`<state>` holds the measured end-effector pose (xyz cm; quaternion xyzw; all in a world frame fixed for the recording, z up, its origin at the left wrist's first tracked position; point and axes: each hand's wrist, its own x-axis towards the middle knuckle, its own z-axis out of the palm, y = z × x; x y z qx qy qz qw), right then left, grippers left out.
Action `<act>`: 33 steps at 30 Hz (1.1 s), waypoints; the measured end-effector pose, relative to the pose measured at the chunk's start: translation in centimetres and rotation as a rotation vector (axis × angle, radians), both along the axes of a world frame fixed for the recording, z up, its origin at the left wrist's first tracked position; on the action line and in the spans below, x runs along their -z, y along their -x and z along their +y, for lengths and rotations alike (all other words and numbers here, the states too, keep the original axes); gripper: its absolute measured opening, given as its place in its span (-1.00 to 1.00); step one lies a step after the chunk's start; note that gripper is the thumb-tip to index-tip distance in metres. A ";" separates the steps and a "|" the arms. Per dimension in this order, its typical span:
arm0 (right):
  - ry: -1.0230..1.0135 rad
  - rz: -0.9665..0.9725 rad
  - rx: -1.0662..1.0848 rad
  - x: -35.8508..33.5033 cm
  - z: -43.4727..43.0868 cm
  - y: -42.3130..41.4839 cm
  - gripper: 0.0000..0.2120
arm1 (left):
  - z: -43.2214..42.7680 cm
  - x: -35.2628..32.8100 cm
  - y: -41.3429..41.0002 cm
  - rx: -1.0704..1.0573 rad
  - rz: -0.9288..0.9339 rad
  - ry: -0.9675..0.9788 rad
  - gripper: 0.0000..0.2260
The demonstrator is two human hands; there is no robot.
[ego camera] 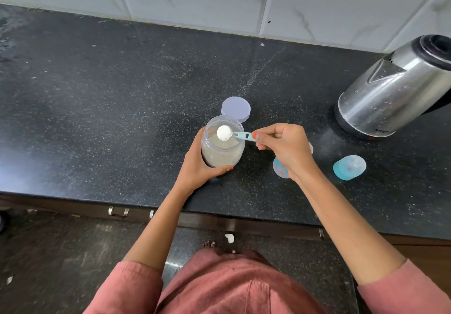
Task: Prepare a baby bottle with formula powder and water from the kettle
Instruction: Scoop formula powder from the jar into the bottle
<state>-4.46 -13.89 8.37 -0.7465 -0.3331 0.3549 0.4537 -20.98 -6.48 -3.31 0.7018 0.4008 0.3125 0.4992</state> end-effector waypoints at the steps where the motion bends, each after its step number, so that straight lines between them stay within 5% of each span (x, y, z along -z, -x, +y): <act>1: -0.010 -0.002 0.005 0.0 0.0 0.0 -0.94 | 0.0 0.0 0.0 -0.002 0.002 -0.003 -0.13; 19: -0.005 0.036 0.028 0.3 0.0 0.2 -0.91 | -0.2 -0.5 0.0 0.015 -0.014 0.001 -0.16; 29: 0.049 0.335 0.078 -0.2 0.1 -0.2 -0.95 | -0.3 -0.1 0.4 0.031 -0.101 0.012 -0.04; 33: 0.043 0.378 0.076 -0.3 0.0 -0.5 -0.98 | -1.4 -0.6 0.8 -0.065 -0.169 -0.033 -0.17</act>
